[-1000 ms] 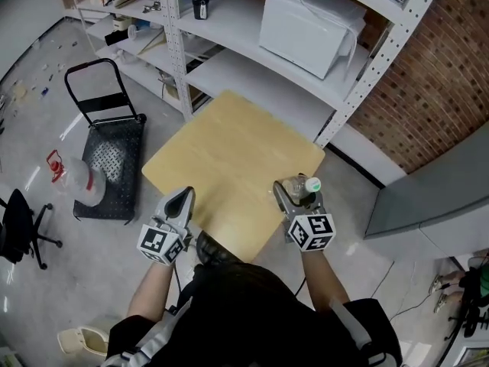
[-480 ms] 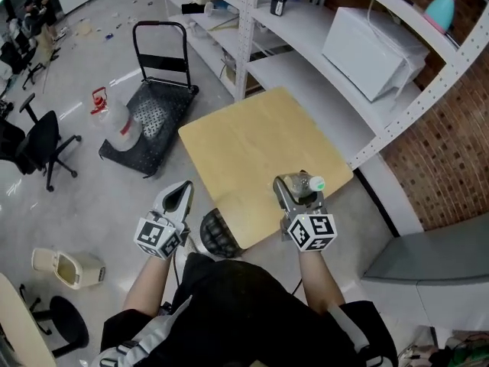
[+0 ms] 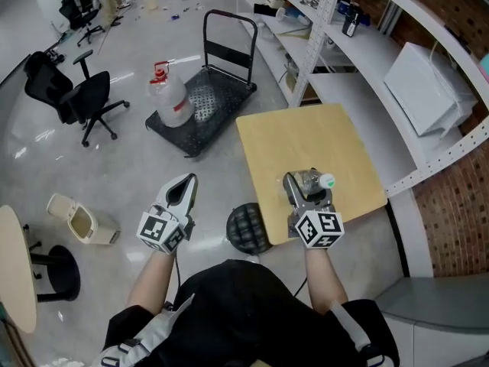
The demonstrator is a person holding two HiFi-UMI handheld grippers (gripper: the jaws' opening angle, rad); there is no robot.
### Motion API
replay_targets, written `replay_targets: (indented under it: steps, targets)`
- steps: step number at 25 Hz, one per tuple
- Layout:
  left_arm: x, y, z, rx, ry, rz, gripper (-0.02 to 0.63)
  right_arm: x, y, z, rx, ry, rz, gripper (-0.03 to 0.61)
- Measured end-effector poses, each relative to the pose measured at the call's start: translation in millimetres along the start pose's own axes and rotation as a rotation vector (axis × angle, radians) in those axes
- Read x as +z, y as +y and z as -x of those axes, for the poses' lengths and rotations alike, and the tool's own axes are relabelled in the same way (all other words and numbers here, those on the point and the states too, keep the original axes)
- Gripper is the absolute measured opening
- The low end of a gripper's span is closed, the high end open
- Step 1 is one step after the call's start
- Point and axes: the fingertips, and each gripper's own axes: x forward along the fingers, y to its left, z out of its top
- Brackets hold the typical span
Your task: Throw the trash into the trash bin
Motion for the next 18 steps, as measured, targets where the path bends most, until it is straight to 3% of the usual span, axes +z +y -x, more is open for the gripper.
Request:
replay_targets:
  steps: [4, 11, 18]
  targets:
    - [-1, 34, 63, 0.069, -0.002, -0.018, 0.002, -9, 70, -27, 0.106, 0.016, 0.004, 0.333]
    - [21, 114, 190, 0.302, -0.036, -0.033, 0.002, -32, 204, -57, 0.291, 0.073, 0.057, 0.333]
    - [34, 150, 287, 0.408, -0.062, -0.068, 0.002, -51, 305, -65, 0.405, 0.102, 0.106, 0.333]
